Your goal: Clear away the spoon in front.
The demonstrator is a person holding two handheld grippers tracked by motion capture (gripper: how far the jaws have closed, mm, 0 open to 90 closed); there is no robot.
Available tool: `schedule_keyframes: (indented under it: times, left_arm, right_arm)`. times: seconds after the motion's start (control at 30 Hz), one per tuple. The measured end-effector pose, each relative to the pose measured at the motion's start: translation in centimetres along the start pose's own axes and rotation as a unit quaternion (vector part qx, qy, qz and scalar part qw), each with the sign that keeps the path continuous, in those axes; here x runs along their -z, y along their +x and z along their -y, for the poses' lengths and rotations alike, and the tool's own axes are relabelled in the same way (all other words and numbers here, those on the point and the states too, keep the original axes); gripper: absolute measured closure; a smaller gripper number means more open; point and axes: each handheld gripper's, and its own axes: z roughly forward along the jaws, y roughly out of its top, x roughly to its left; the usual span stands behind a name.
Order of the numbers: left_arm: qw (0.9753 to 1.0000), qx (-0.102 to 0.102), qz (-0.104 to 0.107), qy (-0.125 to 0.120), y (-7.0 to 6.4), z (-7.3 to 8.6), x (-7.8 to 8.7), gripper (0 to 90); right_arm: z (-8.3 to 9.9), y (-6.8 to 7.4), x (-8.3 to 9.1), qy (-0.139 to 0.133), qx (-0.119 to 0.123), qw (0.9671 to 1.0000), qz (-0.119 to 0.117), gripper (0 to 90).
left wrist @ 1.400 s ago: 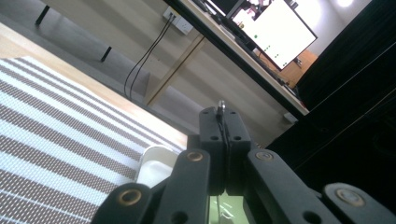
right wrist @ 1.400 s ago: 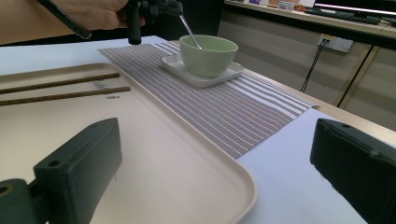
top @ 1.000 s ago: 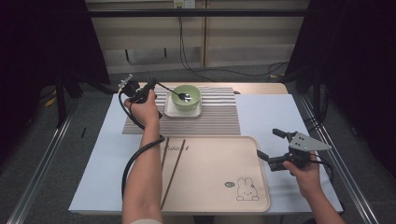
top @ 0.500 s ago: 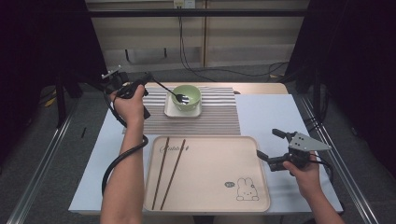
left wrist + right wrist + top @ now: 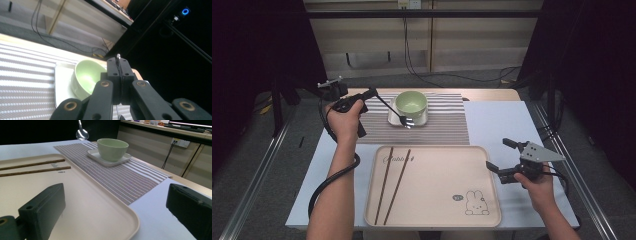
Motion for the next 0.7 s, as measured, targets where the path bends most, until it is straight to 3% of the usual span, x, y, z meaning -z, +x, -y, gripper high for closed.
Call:
schedule_keyframes:
  times: [0.4, 0.7]
  left_arm:
    - [0.9988, -0.007, 0.014, 0.047, 0.0, 1.2, -0.1, 90.0]
    - [0.9958, -0.01, 0.03, 0.085, 0.0, 2.4, 0.2, 90.0]
  right_arm:
    - [0.0, 0.0, 0.0, 0.002, 0.002, 1.0, 0.001, 1.7]
    - [0.0, 0.0, 0.0, 0.001, 0.0, 1.0, 0.001, 1.8]
